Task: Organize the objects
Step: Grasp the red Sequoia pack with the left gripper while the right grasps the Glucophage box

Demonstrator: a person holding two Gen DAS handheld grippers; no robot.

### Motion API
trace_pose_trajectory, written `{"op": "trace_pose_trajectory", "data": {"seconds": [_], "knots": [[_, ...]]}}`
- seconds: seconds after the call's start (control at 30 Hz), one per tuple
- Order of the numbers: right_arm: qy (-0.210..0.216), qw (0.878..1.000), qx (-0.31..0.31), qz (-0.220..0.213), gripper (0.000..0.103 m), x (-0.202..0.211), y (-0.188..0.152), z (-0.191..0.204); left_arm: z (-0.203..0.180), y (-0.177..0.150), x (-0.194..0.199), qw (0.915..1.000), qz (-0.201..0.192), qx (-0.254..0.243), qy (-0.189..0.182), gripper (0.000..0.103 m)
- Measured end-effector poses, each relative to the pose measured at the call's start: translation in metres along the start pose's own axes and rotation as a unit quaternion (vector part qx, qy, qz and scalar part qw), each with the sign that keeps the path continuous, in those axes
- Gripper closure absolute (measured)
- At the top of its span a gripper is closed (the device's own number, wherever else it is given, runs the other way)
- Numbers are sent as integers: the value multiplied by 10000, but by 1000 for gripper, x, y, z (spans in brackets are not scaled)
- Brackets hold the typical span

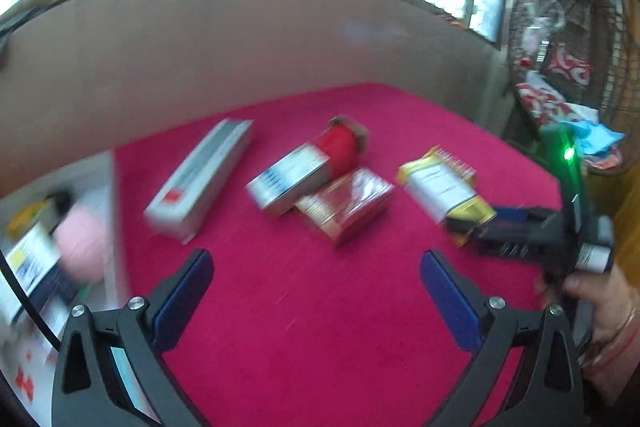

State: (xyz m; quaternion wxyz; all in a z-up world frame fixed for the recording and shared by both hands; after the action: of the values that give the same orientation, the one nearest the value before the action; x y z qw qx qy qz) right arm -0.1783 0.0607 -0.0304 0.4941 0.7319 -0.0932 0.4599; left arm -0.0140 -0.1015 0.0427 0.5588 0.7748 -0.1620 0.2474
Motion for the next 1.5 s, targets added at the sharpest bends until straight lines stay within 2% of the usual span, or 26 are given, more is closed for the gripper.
{"op": "trace_pose_trajectory", "data": {"seconds": [0.07,0.17,0.27,0.47,0.67,0.83,0.93,1.0,1.07,1.2,1.23,1.27,1.3,1.33,1.5], "knots": [[76,10000,1,2,20,0,0,0,-6,13,-19,9993,121,-133,-332,0],[227,9997,-111,-7,20,0,1,-5,-5,25,-48,9972,367,-179,-633,0],[478,9983,-319,-19,20,-5,6,-13,0,32,-74,9955,583,-171,-731,0],[750,9957,-542,-35,20,-7,7,-19,15,27,-113,9908,1243,-234,-489,0],[808,9950,-588,-37,20,-8,7,-18,15,27,-139,9878,1452,-362,-419,0],[762,9956,-541,-31,19,-9,7,-18,-1,13,-138,9841,1577,-698,-422,1],[581,9980,-256,-28,19,-10,9,-9,-4,10,-132,9842,1531,-786,-423,10],[665,9978,-8,-32,20,-12,13,0,-4,12,-132,9845,1518,-794,-365,15],[588,9981,144,-80,20,-13,18,6,-2,14,-131,9854,1480,-761,-354,24],[469,9986,249,-24,21,-21,25,8,4,13,-130,9877,1391,-633,-324,28],[456,9986,274,-22,23,-22,25,9,3,13,-129,9878,1377,-642,-338,32],[446,9986,288,-39,38,-22,25,9,2,12,-127,9880,1362,-648,-344,37],[435,9986,307,-62,45,-21,26,11,0,11,-127,9880,1354,-659,-348,40],[432,9985,342,-68,45,-21,26,12,0,11,-125,9880,1339,-679,-359,48],[512,9975,485,-87,45,-19,24,16,-3,9,-120,9886,1302,-689,-308,50]]}}
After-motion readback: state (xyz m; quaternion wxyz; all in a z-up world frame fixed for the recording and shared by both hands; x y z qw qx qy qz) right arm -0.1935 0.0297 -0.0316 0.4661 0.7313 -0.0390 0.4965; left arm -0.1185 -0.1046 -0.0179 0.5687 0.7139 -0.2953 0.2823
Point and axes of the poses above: each gripper's, at about its wrist camera, not at the fingertips, and x roughly against the way its jaws point, z to its left, y to its top, the point moved 4 cm from there along -x, roughly the way its jaws point, and after that the axes turned 15 degrees about -y, right-handed, at the moved point
